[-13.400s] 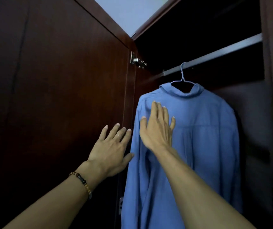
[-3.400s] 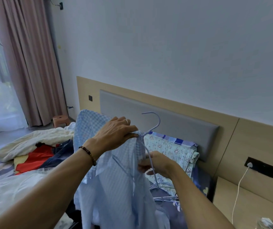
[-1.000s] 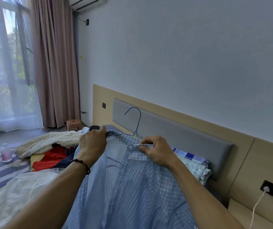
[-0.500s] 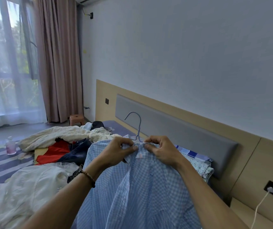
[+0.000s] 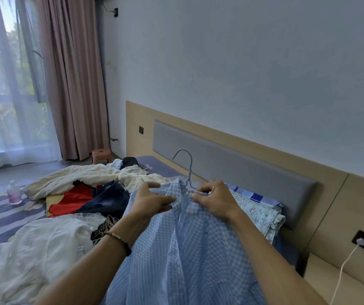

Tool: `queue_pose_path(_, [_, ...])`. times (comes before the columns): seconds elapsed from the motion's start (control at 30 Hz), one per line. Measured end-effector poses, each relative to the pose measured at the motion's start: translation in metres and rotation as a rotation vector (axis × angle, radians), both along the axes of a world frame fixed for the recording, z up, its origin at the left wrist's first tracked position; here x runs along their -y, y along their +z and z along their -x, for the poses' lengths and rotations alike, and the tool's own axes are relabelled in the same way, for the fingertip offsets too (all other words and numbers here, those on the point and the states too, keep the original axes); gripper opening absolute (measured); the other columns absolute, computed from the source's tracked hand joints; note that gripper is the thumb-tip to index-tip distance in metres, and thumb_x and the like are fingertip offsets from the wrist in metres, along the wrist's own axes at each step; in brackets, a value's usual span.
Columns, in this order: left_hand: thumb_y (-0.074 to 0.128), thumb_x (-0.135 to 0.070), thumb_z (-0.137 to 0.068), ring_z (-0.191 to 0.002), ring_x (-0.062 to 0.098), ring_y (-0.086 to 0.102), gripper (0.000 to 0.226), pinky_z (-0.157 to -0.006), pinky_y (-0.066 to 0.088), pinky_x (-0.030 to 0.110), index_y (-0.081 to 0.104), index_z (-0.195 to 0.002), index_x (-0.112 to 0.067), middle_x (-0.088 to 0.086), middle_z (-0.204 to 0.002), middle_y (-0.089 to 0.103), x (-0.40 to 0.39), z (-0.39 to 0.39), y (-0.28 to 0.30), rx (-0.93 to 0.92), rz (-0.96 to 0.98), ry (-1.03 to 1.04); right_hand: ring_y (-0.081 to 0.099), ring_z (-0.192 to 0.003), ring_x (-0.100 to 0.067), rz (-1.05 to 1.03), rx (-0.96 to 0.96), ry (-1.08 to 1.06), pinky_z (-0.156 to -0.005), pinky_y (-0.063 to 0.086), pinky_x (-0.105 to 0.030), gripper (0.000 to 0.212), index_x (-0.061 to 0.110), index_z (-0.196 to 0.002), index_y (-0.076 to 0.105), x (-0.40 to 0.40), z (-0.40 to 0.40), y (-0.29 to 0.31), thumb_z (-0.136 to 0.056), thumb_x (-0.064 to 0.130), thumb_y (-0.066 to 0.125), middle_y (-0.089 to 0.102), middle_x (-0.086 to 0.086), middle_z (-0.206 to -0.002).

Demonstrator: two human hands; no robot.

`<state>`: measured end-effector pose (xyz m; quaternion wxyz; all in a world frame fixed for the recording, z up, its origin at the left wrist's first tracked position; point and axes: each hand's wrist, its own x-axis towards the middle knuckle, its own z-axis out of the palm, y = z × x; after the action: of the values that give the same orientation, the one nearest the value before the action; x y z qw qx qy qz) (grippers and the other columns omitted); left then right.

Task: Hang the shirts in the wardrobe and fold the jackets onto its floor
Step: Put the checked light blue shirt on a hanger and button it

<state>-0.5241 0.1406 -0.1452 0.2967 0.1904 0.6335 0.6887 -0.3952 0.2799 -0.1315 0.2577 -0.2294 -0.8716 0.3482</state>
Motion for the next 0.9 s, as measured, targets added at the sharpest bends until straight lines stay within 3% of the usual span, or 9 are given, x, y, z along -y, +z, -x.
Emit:
queue_pose_path(0.1, [0.079,0.004,-0.076,-0.054,0.019,0.066,0.021,-0.048,0.056,0.021,0.060,-0.085,0.002,0.014,-0.068,0.068,-0.002,-0.011,-0.017,0.189,0.009,0.037,0.058,-0.061,-0.012,-0.002,-0.014,-0.045,-0.062,0.052,-0.039,0.025,0.004,-0.068,0.072,0.002,0.003,-0.006,-0.084,0.023,0.075,0.070,-0.012,-0.069])
queue_pose_path(0.17, [0.080,-0.002,-0.076,-0.046,0.017,0.065,0.019,-0.044,0.054,0.021,0.063,-0.072,0.002,0.013,-0.055,0.066,-0.003,-0.016,-0.028,0.231,0.035,0.028,0.058,-0.060,-0.012,-0.005,-0.007,-0.054,-0.061,0.051,-0.039,0.026,0.004,-0.067,0.071,0.003,0.003,-0.007,-0.084,0.023,0.075,0.069,-0.012,-0.068])
queue_pose_path(0.33, [0.073,-0.002,-0.084,-0.049,0.017,0.066,0.014,-0.047,0.054,0.020,0.065,-0.075,0.004,0.012,-0.058,0.064,-0.007,-0.020,-0.025,0.281,-0.018,-0.004,0.062,-0.060,-0.020,-0.004,0.032,-0.128,-0.062,0.053,-0.038,0.026,0.004,-0.064,0.069,0.000,0.004,-0.012,-0.080,0.024,0.075,0.069,-0.008,-0.064])
queue_pose_path(0.47, [0.065,-0.002,-0.091,-0.054,0.016,0.066,0.014,-0.050,0.055,0.022,0.064,-0.078,0.001,0.013,-0.062,0.064,-0.011,-0.026,-0.017,0.297,-0.044,-0.065,0.053,-0.056,-0.010,0.112,0.053,-0.126,-0.057,0.047,-0.028,0.028,0.000,-0.068,0.070,0.006,0.002,-0.013,-0.084,0.023,0.073,0.066,-0.011,-0.062])
queue_pose_path(0.53, [0.063,-0.002,-0.093,-0.054,0.016,0.066,0.014,-0.050,0.055,0.022,0.064,-0.079,0.000,0.013,-0.063,0.065,-0.012,-0.027,-0.016,0.304,-0.045,-0.061,0.049,-0.056,-0.012,0.195,0.043,-0.116,-0.056,0.044,-0.024,0.030,-0.007,-0.071,0.068,0.007,0.001,-0.013,-0.085,0.020,0.072,0.058,-0.009,-0.060])
queue_pose_path(0.67, [0.063,-0.004,-0.093,-0.058,0.015,0.065,0.013,-0.052,0.056,0.022,0.066,-0.081,-0.001,0.011,-0.065,0.066,-0.013,-0.029,-0.015,0.258,-0.038,-0.071,0.047,-0.065,-0.020,0.316,0.034,-0.083,-0.061,0.044,-0.030,0.035,-0.016,-0.080,0.063,0.008,-0.002,-0.012,-0.083,0.018,0.072,0.054,-0.012,-0.067])
queue_pose_path(0.9, [0.065,-0.005,-0.092,-0.065,0.018,0.065,0.015,-0.057,0.055,0.024,0.067,-0.077,-0.004,0.009,-0.064,0.066,-0.007,-0.033,-0.011,0.095,-0.053,-0.124,0.056,-0.068,-0.017,0.386,0.030,-0.045,-0.065,0.048,-0.030,0.021,0.002,-0.070,0.072,0.014,-0.007,-0.006,-0.086,0.015,0.072,0.063,-0.012,-0.071])
